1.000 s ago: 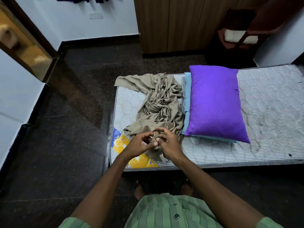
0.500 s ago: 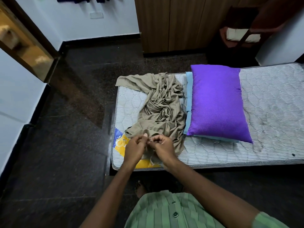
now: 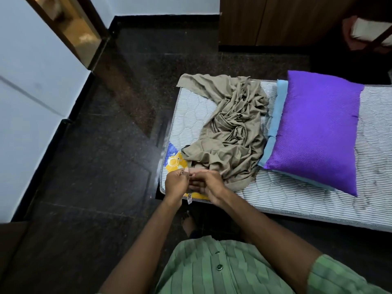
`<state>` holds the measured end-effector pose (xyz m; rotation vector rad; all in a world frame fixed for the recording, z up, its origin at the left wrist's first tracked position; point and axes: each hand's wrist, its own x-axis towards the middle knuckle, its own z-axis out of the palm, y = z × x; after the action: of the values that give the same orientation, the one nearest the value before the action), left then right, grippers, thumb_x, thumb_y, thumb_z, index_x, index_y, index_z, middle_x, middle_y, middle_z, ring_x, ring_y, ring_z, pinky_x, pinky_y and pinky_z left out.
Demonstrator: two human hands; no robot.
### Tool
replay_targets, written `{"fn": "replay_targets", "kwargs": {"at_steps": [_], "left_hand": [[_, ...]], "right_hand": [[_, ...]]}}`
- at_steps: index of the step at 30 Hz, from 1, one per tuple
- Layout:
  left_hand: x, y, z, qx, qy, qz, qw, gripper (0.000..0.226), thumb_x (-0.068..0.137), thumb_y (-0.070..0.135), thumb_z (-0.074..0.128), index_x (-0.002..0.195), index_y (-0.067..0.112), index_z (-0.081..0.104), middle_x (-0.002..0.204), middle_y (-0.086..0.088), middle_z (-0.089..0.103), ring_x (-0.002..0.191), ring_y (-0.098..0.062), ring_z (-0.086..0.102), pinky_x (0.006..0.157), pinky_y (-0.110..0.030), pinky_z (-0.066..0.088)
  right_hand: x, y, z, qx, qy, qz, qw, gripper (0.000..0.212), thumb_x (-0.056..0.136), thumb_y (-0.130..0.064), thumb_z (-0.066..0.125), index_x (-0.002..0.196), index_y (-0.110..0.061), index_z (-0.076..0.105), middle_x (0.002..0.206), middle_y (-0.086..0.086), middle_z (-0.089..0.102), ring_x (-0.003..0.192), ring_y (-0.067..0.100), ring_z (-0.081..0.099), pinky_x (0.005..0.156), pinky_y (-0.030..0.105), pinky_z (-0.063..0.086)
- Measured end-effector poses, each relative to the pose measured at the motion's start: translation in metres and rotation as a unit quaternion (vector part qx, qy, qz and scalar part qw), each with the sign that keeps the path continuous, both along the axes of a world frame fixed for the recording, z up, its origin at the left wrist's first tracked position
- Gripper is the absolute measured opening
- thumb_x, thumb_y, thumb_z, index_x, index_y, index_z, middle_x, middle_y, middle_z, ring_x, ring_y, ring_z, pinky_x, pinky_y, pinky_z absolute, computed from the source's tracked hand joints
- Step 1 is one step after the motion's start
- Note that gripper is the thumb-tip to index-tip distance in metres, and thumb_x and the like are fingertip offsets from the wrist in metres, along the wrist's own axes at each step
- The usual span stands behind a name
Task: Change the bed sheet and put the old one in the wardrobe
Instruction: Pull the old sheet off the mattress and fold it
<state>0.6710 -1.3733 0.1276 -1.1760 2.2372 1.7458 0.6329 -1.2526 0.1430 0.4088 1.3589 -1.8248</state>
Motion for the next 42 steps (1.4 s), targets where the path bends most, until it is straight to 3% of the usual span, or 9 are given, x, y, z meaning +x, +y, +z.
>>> {"fn": "replay_targets", "kwargs": {"at_steps": [8, 11, 14, 20, 27, 31, 36, 39, 42], "left_hand": [[0.004, -0.031, 0.005, -0.157, 0.034, -0.115, 0.98, 0.037, 0.097, 0.039, 0.042, 0.091, 0.021, 0.073, 0.087, 0.006, 0.074, 0.084, -0.017, 0.068, 0.078, -0.04, 0.055], [-0.002, -0.037, 0.006, -0.145, 0.03, -0.163, 0.976, 0.033, 0.099, 0.037, 0.044, 0.09, 0.022, 0.072, 0.085, 0.009, 0.072, 0.082, -0.012, 0.066, 0.079, -0.039, 0.054], [-0.012, -0.048, -0.002, -0.067, 0.036, -0.196, 0.978, 0.032, 0.102, 0.037, 0.046, 0.09, 0.022, 0.071, 0.087, 0.007, 0.073, 0.086, -0.016, 0.067, 0.083, -0.042, 0.052], [-0.032, -0.08, -0.036, -0.011, 0.057, -0.238, 0.97, 0.032, 0.11, 0.017, 0.047, 0.088, 0.02, 0.07, 0.077, 0.02, 0.064, 0.074, 0.003, 0.055, 0.069, -0.02, 0.039], [-0.051, -0.114, -0.088, -0.004, 0.037, -0.228, 0.973, 0.031, 0.109, 0.014, 0.047, 0.089, 0.016, 0.07, 0.06, 0.015, 0.058, 0.05, -0.003, 0.042, 0.052, -0.021, 0.035], [-0.053, -0.123, -0.087, -0.029, 0.01, -0.234, 0.972, 0.036, 0.106, 0.015, 0.048, 0.083, 0.027, 0.072, 0.085, 0.013, 0.073, 0.084, -0.005, 0.066, 0.078, -0.028, 0.046], [-0.068, -0.125, -0.041, -0.074, -0.033, -0.304, 0.949, 0.03, 0.107, 0.015, 0.049, 0.096, 0.014, 0.078, 0.065, 0.002, 0.062, 0.066, 0.008, 0.056, 0.064, -0.013, 0.038], [-0.087, -0.12, -0.028, -0.124, -0.074, -0.339, 0.93, 0.023, 0.103, 0.027, 0.056, 0.117, 0.014, 0.07, 0.111, -0.007, 0.074, 0.108, -0.02, 0.066, 0.086, -0.027, 0.044], [-0.101, -0.099, -0.011, -0.144, -0.084, -0.384, 0.908, 0.073, 0.092, 0.039, 0.072, 0.153, 0.02, 0.036, 0.129, -0.016, 0.067, 0.122, -0.034, 0.062, 0.098, -0.037, 0.048]], "right_hand": [[-0.079, 0.015, -0.085, 0.384, 0.223, 0.105, 0.89, 0.005, 0.075, -0.02, 0.074, 0.07, -0.02, 0.075, 0.072, -0.004, 0.075, 0.078, 0.02, 0.073, 0.072, 0.035, 0.06], [-0.103, 0.014, -0.123, 0.451, 0.253, 0.217, 0.828, 0.041, 0.073, -0.033, 0.08, 0.11, -0.019, 0.073, 0.114, 0.006, 0.071, 0.111, 0.027, 0.065, 0.091, 0.036, 0.054], [-0.128, 0.003, -0.168, 0.477, 0.257, 0.301, 0.785, 0.086, 0.078, -0.042, 0.081, 0.15, -0.017, 0.043, 0.158, 0.009, 0.036, 0.146, 0.033, 0.035, 0.117, 0.046, 0.035], [-0.191, -0.029, -0.24, 0.482, 0.192, 0.151, 0.841, 0.073, 0.094, -0.05, 0.055, 0.155, -0.015, 0.034, 0.165, 0.007, 0.029, 0.152, 0.033, 0.024, 0.123, 0.049, 0.024], [-0.153, -0.045, -0.258, 0.413, 0.195, 0.387, 0.801, 0.067, 0.084, -0.044, 0.066, 0.142, -0.01, 0.058, 0.146, 0.016, 0.058, 0.132, 0.032, 0.056, 0.103, 0.032, 0.045], [-0.086, -0.043, -0.23, 0.355, 0.183, 0.386, 0.832, 0.026, 0.073, -0.036, 0.073, 0.089, -0.016, 0.075, 0.091, 0.006, 0.074, 0.093, 0.024, 0.071, 0.068, 0.027, 0.046], [-0.051, -0.034, -0.166, 0.368, 0.221, 0.197, 0.882, 0.013, 0.069, -0.017, 0.078, 0.069, -0.018, 0.065, 0.076, 0.007, 0.07, 0.076, 0.024, 0.068, 0.066, 0.038, 0.052], [-0.046, -0.017, -0.111, 0.337, 0.279, 0.025, 0.899, 0.023, 0.069, 0.005, 0.059, 0.079, -0.014, 0.066, 0.086, 0.002, 0.068, 0.085, 0.018, 0.065, 0.074, 0.034, 0.052], [-0.044, 0.015, -0.061, 0.274, 0.236, -0.104, 0.926, 0.044, 0.079, 0.017, 0.05, 0.102, -0.009, 0.075, 0.091, -0.01, 0.074, 0.084, -0.001, 0.067, 0.077, 0.021, 0.055]]}}
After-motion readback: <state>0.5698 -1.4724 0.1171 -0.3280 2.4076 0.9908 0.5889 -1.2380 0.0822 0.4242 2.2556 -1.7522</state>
